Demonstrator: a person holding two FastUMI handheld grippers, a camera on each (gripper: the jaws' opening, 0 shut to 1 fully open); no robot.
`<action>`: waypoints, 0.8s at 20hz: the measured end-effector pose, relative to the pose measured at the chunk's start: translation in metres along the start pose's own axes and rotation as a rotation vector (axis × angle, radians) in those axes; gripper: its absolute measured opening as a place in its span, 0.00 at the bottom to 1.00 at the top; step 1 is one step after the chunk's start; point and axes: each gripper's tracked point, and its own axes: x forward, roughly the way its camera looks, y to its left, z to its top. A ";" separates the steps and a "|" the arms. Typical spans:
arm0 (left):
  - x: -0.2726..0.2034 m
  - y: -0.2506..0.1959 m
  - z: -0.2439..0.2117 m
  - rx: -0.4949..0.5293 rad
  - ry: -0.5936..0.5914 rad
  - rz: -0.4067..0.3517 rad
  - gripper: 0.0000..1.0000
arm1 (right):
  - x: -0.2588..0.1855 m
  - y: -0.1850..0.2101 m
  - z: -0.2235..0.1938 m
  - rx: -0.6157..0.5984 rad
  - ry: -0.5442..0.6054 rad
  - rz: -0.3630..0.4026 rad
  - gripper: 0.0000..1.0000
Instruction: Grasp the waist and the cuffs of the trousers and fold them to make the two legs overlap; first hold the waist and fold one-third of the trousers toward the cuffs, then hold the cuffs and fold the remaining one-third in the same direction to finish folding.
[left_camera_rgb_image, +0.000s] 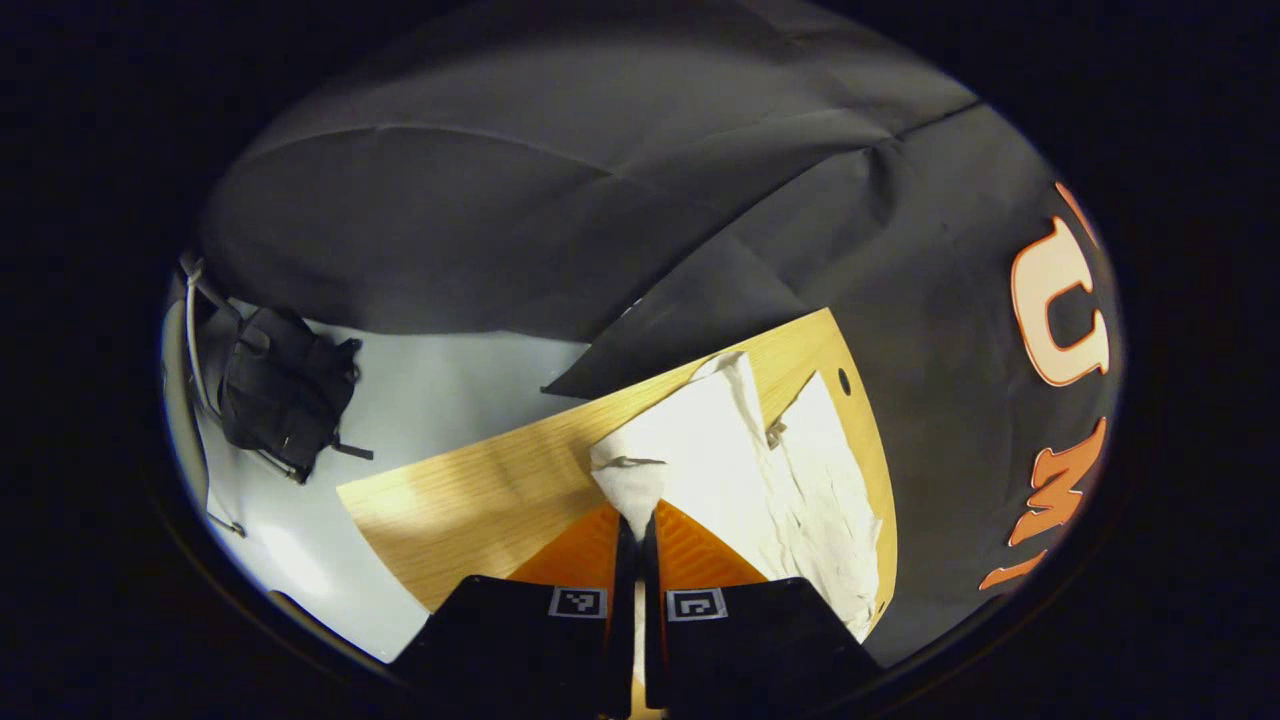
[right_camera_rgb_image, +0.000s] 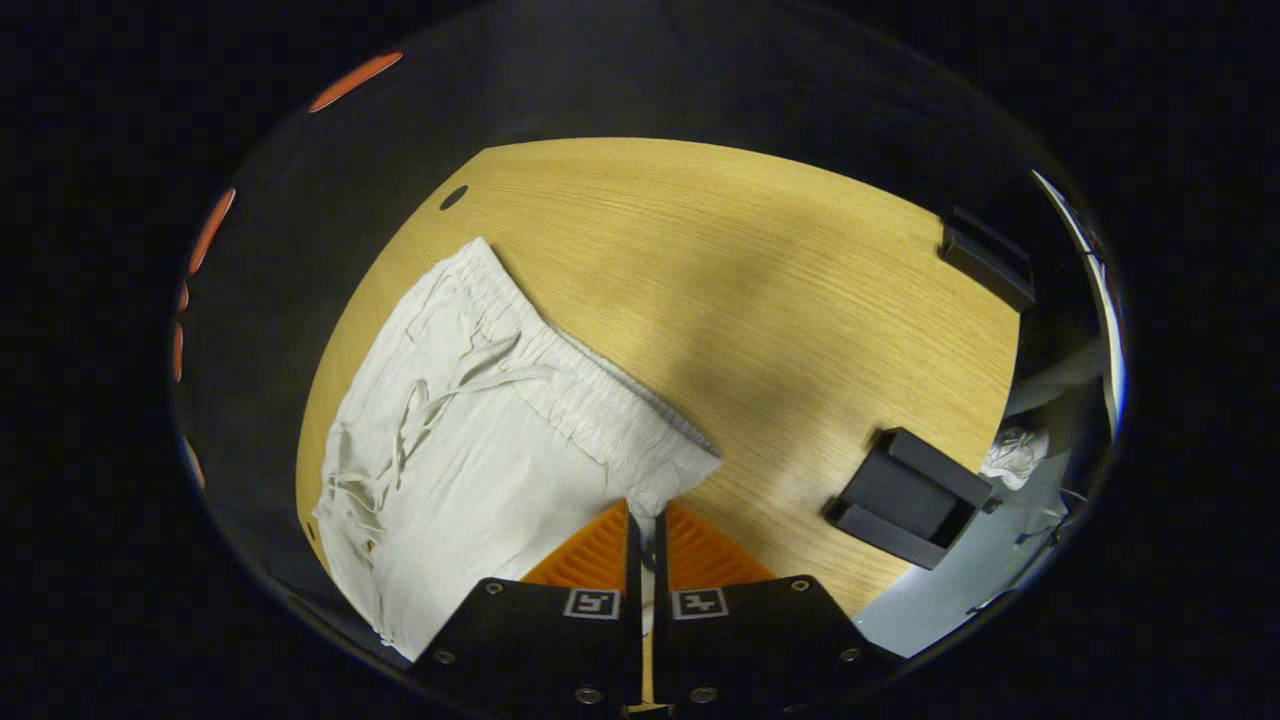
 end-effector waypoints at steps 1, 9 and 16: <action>-0.001 0.000 0.002 0.013 -0.010 -0.008 0.06 | -0.001 0.000 -0.002 0.045 0.010 0.024 0.03; -0.007 -0.035 0.010 0.215 -0.021 -0.082 0.06 | -0.023 0.016 0.020 0.224 -0.030 0.119 0.01; -0.006 -0.112 0.024 0.527 -0.001 -0.223 0.05 | -0.060 0.066 0.074 0.201 -0.116 0.197 0.01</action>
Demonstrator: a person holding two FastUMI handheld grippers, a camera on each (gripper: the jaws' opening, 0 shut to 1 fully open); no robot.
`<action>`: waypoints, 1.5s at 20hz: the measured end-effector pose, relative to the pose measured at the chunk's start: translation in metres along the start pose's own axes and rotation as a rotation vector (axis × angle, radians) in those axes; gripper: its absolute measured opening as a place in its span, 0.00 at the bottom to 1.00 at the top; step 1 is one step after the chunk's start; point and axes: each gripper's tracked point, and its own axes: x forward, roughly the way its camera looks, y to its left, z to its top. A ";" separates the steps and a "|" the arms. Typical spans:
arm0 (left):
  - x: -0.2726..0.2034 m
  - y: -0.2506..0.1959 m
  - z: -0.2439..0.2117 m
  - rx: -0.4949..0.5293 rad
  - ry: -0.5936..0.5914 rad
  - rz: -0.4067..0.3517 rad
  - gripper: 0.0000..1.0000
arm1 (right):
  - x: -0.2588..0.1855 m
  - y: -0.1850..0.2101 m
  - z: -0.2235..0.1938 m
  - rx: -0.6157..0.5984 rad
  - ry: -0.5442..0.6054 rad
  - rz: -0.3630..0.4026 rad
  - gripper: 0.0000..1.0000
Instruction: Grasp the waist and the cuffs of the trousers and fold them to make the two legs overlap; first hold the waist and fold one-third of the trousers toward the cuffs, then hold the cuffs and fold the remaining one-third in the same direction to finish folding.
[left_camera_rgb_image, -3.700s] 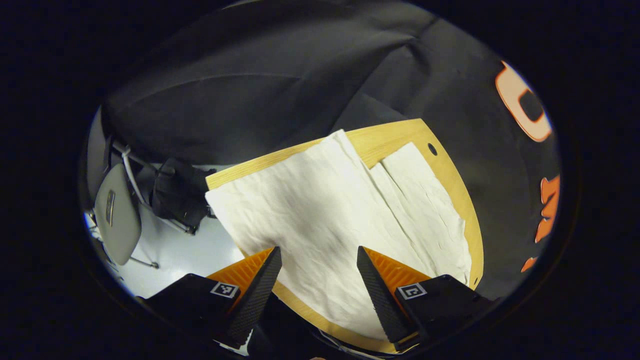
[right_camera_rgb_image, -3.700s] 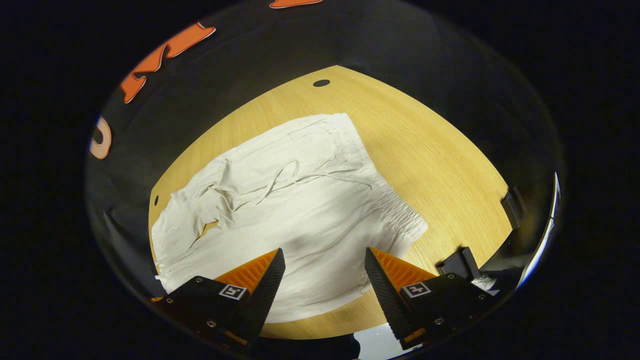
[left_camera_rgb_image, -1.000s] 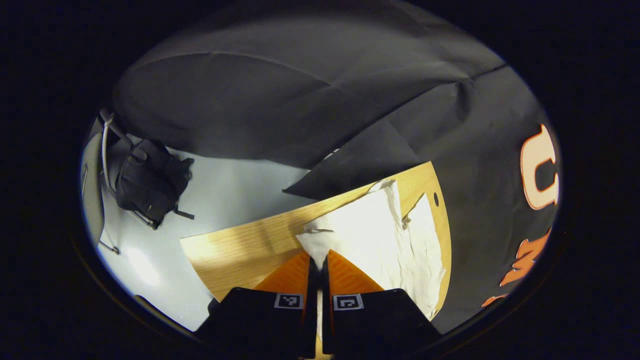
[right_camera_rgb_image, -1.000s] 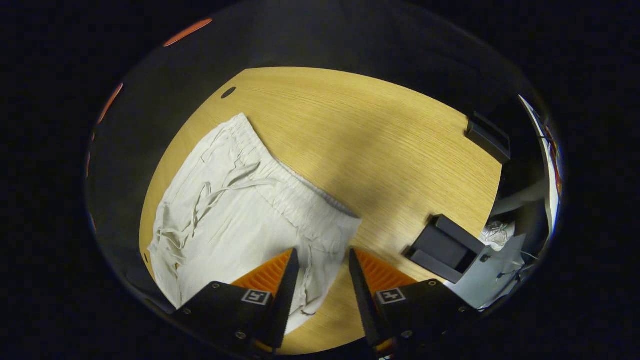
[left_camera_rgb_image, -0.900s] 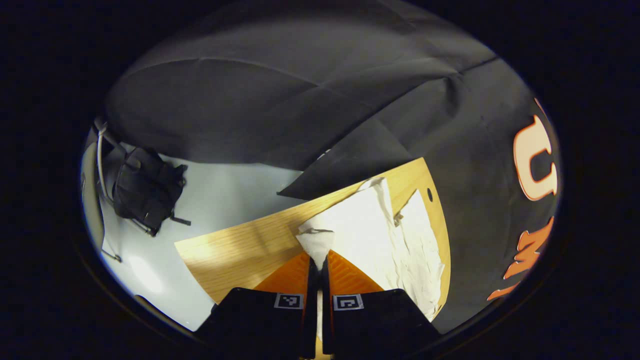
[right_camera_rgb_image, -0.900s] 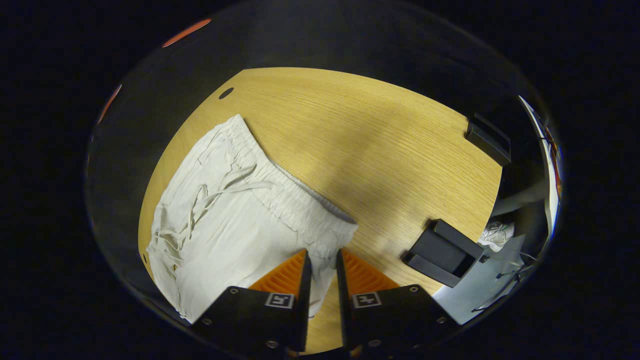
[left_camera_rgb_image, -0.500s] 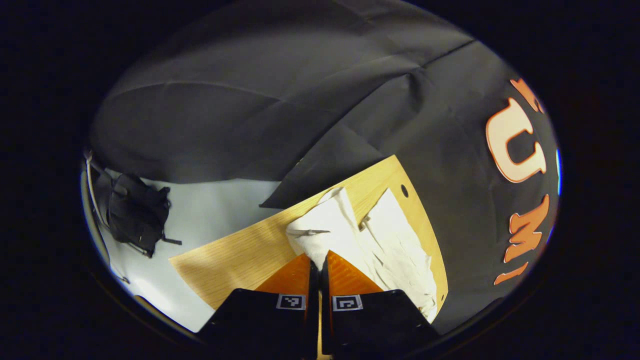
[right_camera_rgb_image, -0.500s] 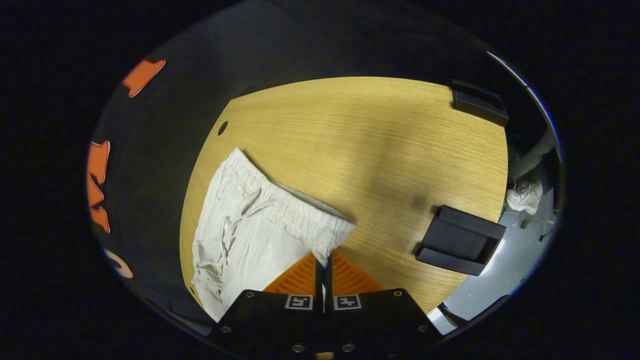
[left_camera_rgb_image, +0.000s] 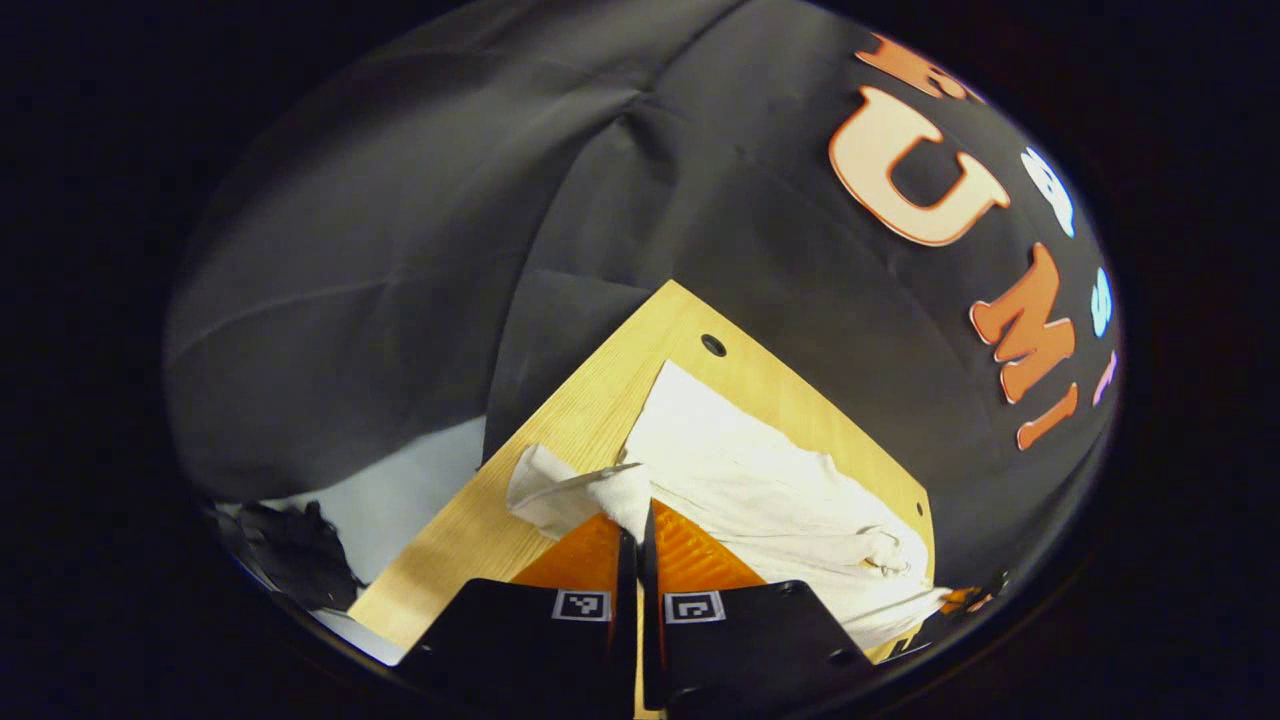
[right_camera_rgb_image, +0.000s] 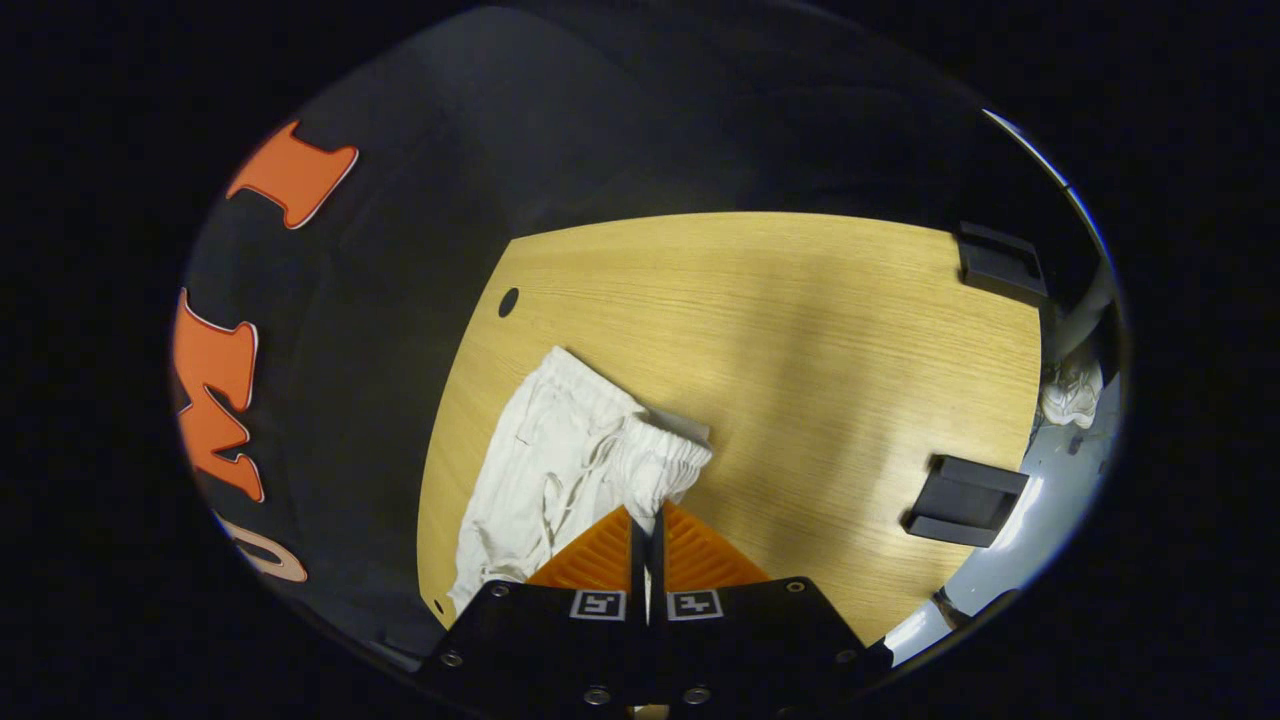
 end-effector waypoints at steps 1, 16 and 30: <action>0.001 -0.003 0.008 0.016 -0.008 -0.006 0.06 | 0.002 0.012 0.001 -0.001 -0.002 0.018 0.01; 0.048 -0.052 0.082 0.327 0.094 0.001 0.06 | 0.057 0.120 0.048 -0.048 0.027 0.055 0.01; 0.153 -0.060 0.071 0.388 0.231 0.146 0.20 | 0.152 0.167 0.054 0.047 0.176 0.020 0.02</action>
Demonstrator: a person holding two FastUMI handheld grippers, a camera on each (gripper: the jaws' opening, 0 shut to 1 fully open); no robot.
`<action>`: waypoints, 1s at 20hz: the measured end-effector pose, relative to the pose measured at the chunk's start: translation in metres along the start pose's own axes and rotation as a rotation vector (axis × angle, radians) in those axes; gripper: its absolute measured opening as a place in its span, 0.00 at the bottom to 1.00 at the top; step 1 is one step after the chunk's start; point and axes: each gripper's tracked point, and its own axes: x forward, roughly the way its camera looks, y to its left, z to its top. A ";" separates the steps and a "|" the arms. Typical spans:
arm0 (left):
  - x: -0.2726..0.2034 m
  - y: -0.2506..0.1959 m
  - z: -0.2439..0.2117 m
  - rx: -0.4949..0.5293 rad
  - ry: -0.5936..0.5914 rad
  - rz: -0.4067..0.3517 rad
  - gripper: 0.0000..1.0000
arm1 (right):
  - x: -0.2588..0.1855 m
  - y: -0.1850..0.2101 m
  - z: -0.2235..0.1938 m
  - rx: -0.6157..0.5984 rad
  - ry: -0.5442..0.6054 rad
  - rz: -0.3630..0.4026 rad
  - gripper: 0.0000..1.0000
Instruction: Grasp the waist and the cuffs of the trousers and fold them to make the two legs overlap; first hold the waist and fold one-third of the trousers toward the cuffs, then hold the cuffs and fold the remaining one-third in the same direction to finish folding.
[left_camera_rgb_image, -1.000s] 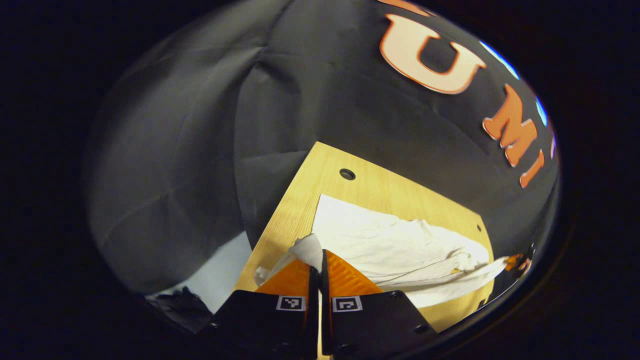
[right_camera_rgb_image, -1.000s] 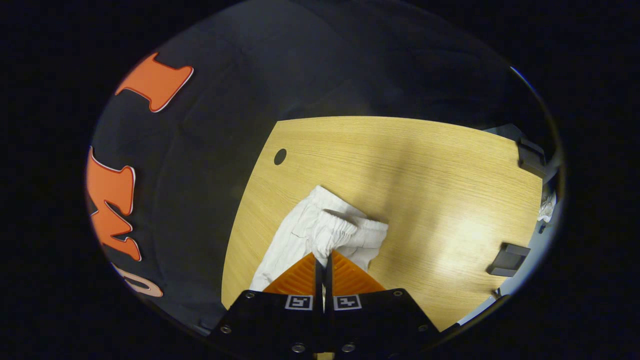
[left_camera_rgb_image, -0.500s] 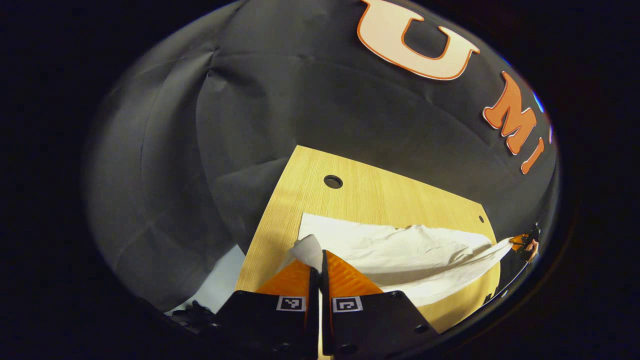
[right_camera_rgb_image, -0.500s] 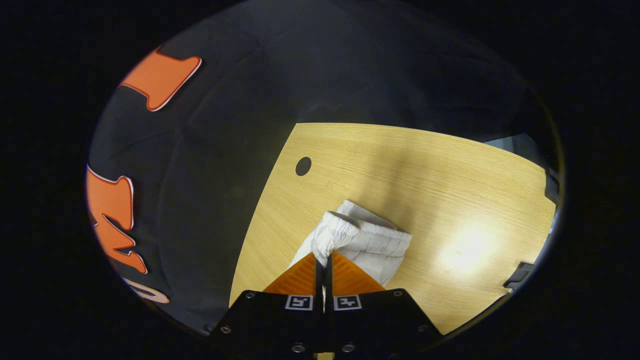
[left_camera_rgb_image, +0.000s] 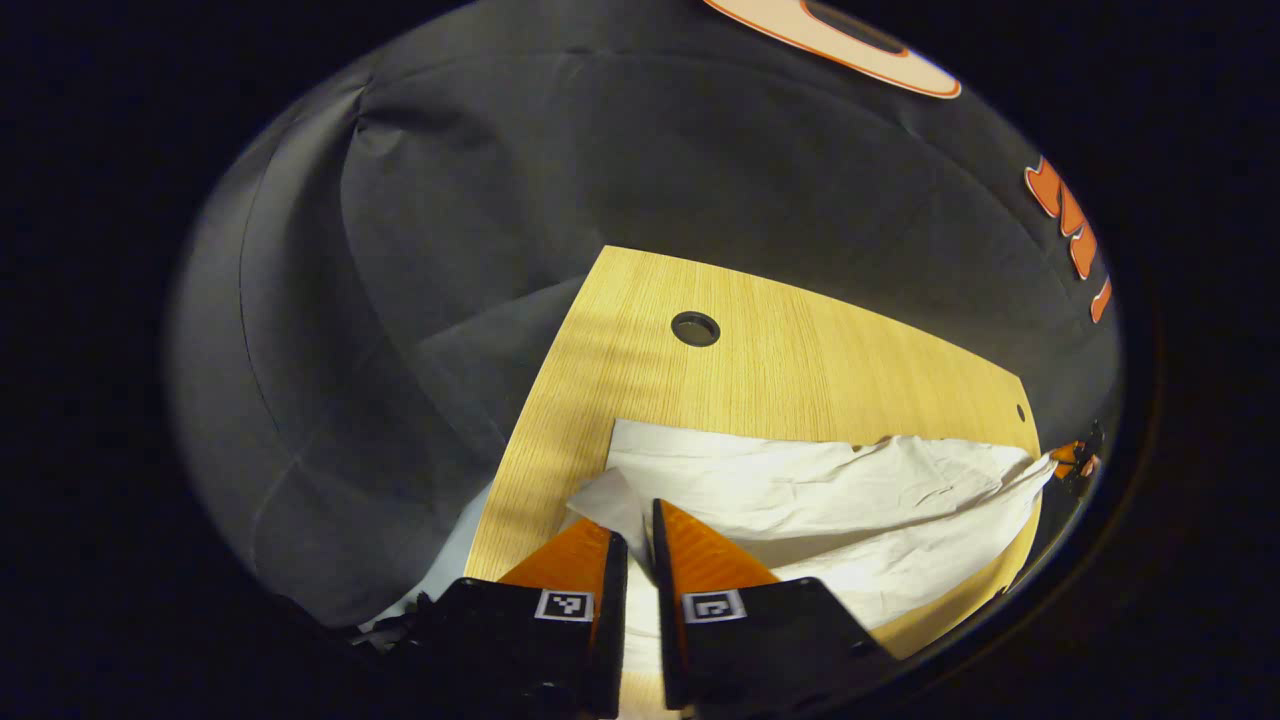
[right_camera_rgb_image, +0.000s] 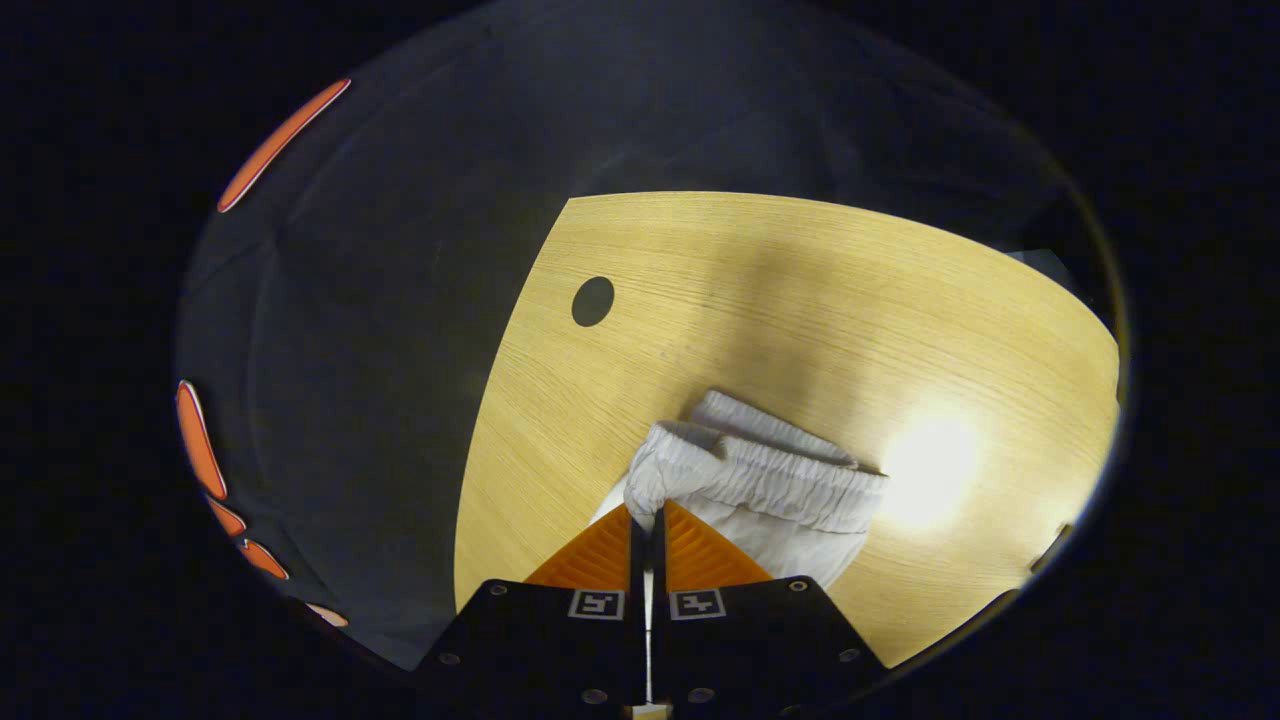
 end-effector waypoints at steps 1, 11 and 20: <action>0.000 -0.001 0.006 -0.027 -0.012 0.001 0.20 | -0.004 0.004 0.001 0.050 0.006 0.033 0.02; -0.030 0.017 0.021 -0.089 -0.094 0.065 0.88 | -0.052 0.000 0.014 -0.051 -0.062 0.117 0.83; -0.081 -0.051 0.008 0.063 -0.092 0.030 0.99 | -0.052 -0.104 -0.011 -0.231 -0.026 -0.175 0.96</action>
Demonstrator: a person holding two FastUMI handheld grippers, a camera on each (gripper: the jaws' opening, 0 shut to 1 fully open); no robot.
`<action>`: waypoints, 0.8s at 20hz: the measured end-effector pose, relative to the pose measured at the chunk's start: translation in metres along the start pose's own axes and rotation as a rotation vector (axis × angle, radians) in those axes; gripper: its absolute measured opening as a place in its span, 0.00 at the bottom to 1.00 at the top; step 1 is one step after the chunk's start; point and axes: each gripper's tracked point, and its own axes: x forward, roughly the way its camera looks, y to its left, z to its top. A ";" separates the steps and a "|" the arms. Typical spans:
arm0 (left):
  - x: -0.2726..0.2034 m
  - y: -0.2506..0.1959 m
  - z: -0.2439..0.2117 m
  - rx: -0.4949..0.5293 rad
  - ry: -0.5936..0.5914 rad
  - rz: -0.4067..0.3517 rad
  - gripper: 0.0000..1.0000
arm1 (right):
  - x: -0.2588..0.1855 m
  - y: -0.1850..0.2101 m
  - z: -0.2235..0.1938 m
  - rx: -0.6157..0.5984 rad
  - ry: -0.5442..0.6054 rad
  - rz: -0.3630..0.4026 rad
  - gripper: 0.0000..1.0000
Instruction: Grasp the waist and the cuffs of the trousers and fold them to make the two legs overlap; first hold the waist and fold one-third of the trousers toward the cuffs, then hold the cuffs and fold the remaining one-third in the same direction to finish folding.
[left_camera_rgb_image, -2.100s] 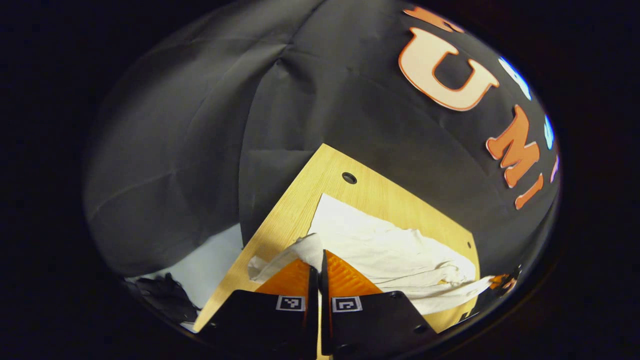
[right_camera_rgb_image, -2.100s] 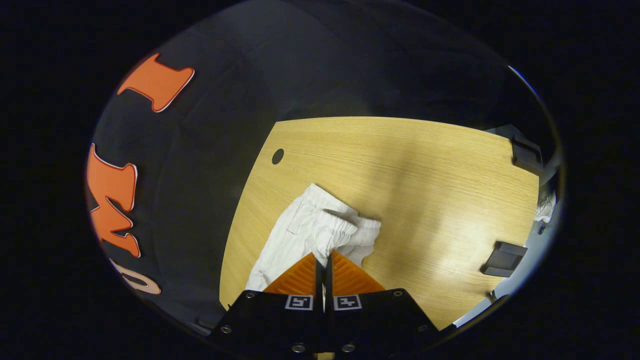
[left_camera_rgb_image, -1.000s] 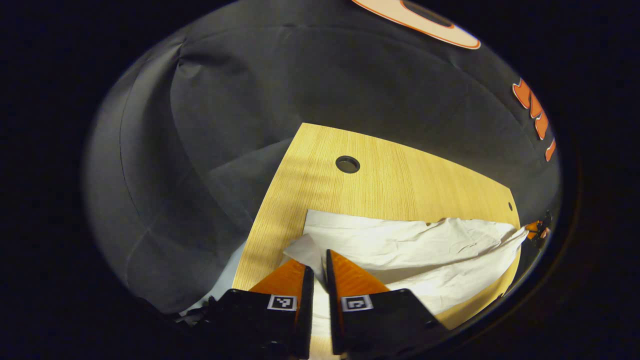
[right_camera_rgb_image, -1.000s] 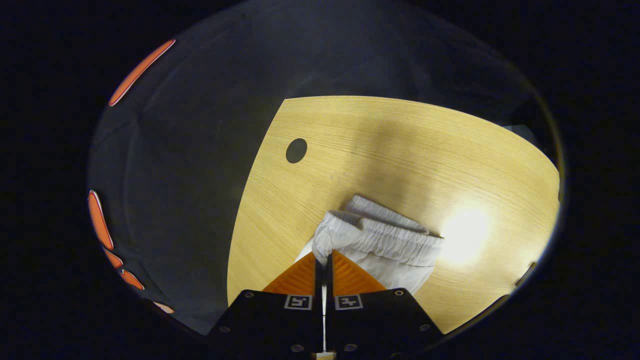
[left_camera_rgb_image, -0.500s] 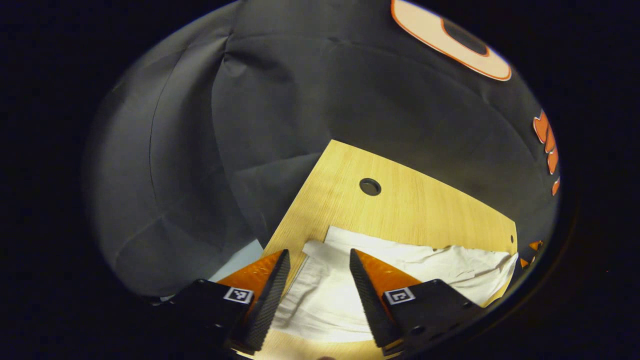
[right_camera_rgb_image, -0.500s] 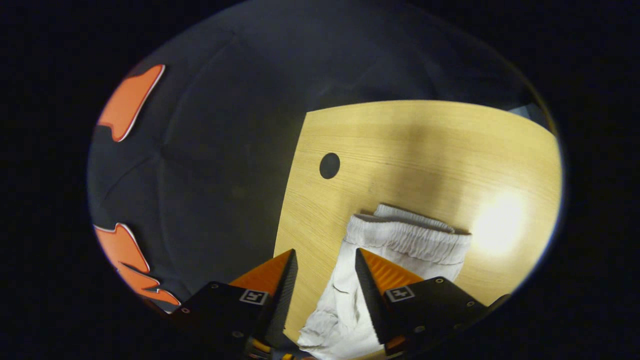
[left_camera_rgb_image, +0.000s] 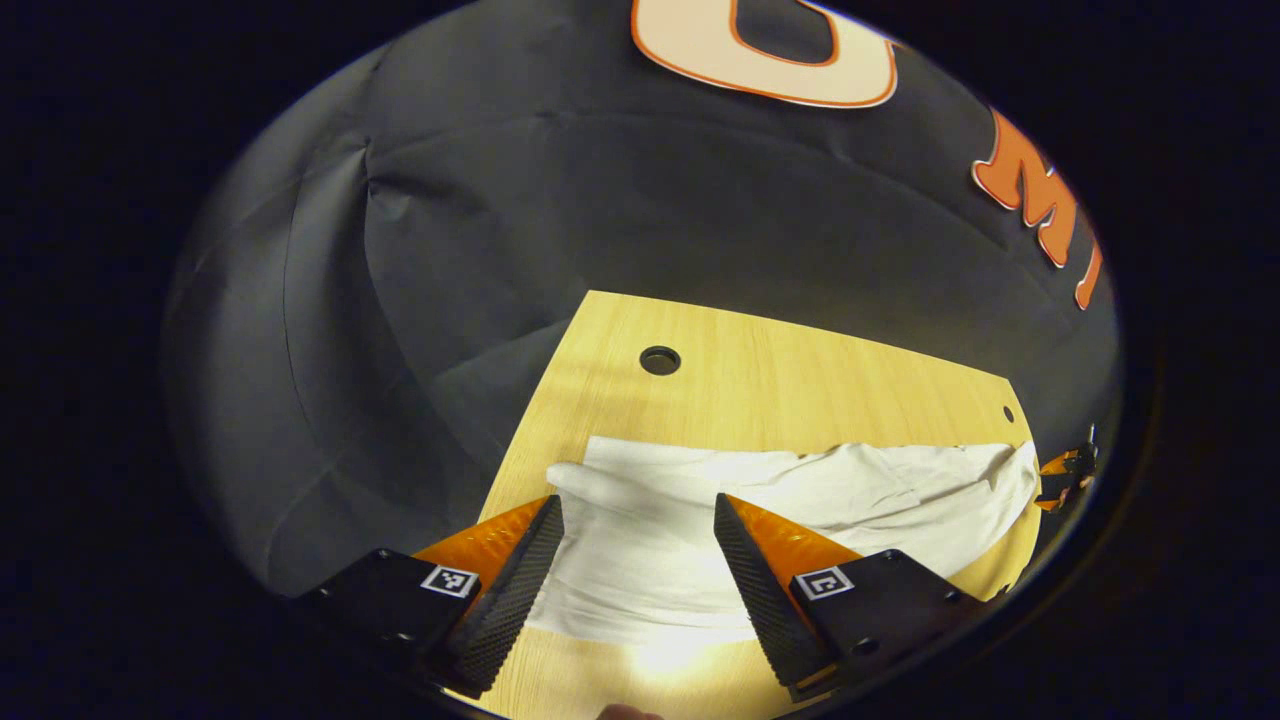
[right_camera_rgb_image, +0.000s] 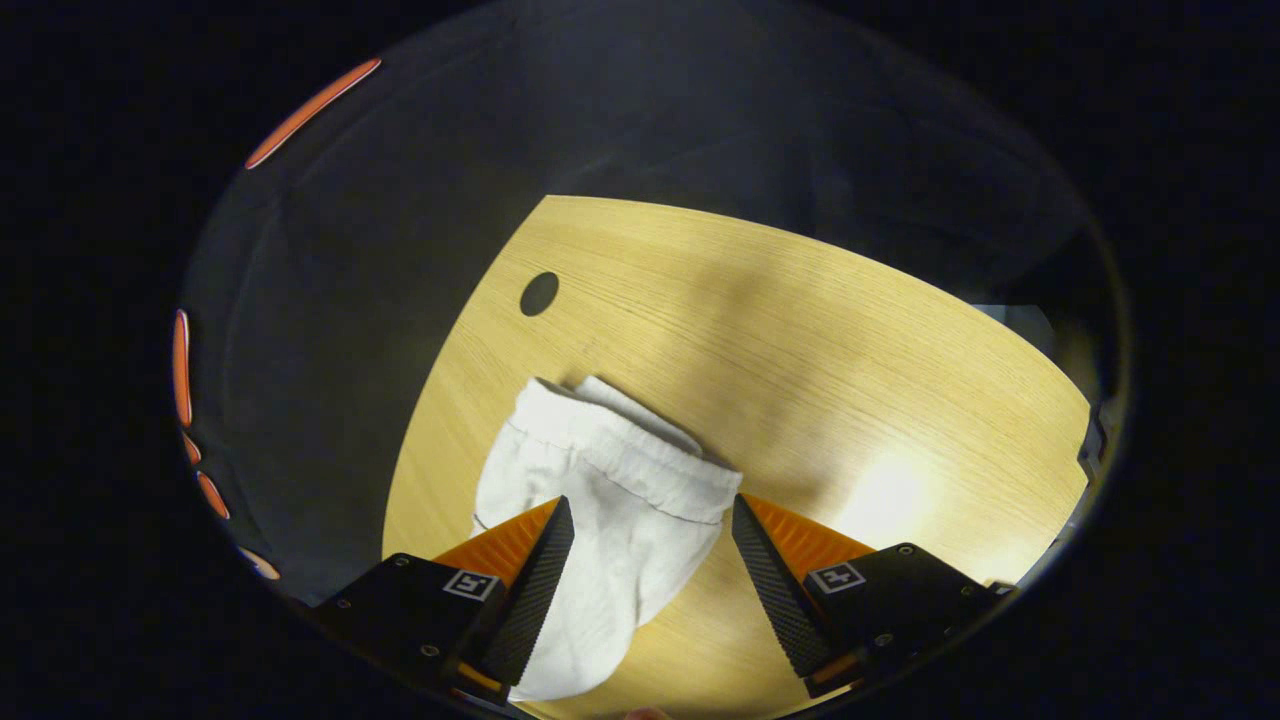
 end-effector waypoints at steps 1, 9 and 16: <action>-0.003 -0.004 0.001 0.027 -0.010 0.009 0.99 | 0.006 -0.001 -0.005 -0.005 0.019 -0.010 0.96; -0.051 -0.042 -0.012 0.127 -0.042 0.029 0.99 | 0.039 -0.007 -0.012 0.006 0.034 -0.109 0.98; -0.053 -0.073 -0.048 0.081 -0.011 0.025 0.99 | 0.041 -0.017 -0.012 0.056 -0.003 -0.092 0.18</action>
